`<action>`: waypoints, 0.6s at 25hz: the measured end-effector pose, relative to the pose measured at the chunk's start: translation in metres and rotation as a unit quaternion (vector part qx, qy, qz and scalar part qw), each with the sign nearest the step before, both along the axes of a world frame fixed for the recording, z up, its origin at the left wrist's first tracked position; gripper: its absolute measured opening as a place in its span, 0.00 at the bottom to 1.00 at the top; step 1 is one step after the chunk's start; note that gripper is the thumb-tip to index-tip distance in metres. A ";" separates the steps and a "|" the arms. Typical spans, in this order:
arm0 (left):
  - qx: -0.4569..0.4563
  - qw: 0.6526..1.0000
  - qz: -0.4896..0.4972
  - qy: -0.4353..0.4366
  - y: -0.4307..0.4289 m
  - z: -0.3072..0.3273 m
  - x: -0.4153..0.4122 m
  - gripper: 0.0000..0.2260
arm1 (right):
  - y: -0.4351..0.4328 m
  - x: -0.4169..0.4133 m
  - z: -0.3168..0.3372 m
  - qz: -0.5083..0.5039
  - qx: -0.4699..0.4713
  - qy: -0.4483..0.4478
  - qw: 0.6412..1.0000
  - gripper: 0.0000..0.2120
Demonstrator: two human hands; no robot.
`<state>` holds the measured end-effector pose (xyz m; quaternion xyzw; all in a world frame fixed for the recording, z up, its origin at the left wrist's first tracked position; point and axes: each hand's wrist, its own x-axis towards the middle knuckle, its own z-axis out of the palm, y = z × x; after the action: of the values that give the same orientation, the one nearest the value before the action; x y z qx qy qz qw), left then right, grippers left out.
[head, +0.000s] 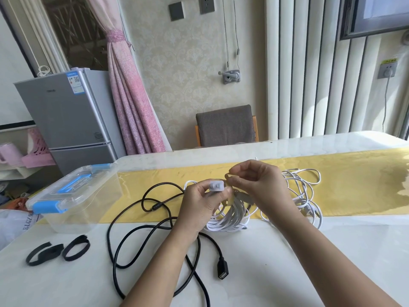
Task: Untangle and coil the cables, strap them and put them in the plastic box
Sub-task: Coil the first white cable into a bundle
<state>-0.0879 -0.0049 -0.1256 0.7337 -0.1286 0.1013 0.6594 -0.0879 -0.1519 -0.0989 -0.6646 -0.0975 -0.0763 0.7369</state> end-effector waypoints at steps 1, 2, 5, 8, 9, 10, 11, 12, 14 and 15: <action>-0.009 1.000 0.005 0.010 0.002 0.000 0.001 0.09 | 0.000 0.000 0.000 0.013 0.014 0.010 1.000 0.05; -0.018 1.000 0.008 0.019 0.003 0.001 0.001 0.07 | -0.001 0.001 0.000 0.026 0.024 0.018 0.999 0.04; -0.011 0.999 0.002 0.033 0.005 0.002 0.001 0.03 | -0.005 0.002 0.000 0.057 0.032 0.050 0.997 0.02; 0.023 0.999 -0.015 0.029 0.005 0.004 -0.001 0.03 | -0.008 0.002 0.000 0.049 -0.021 0.035 0.998 0.04; 0.035 0.999 -0.016 0.025 0.006 0.004 -0.001 0.05 | -0.008 0.002 -0.001 0.043 -0.042 0.027 0.998 0.05; 0.046 0.999 -0.015 0.018 0.006 0.004 0.000 0.06 | -0.008 0.002 -0.001 0.041 -0.054 0.023 0.997 0.05; 0.053 0.998 -0.014 0.009 0.006 0.004 0.000 0.07 | -0.008 0.002 -0.001 0.042 -0.054 0.023 0.997 0.05; 0.057 0.998 -0.015 0.000 0.007 0.004 0.001 0.06 | -0.007 0.002 -0.002 0.045 -0.052 0.025 0.997 0.05; 0.053 0.999 -0.010 -0.008 0.008 0.004 0.002 0.05 | -0.007 0.003 -0.002 0.052 -0.060 0.024 0.997 0.04; 0.050 0.999 -0.006 -0.007 0.009 0.004 0.002 0.06 | -0.006 0.003 -0.002 0.058 -0.070 0.020 0.996 0.04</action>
<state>-0.0857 0.0043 -0.1212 0.7645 -0.1424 0.0957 0.6214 -0.0845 -0.1584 -0.1012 -0.7092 -0.1266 -0.0130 0.6934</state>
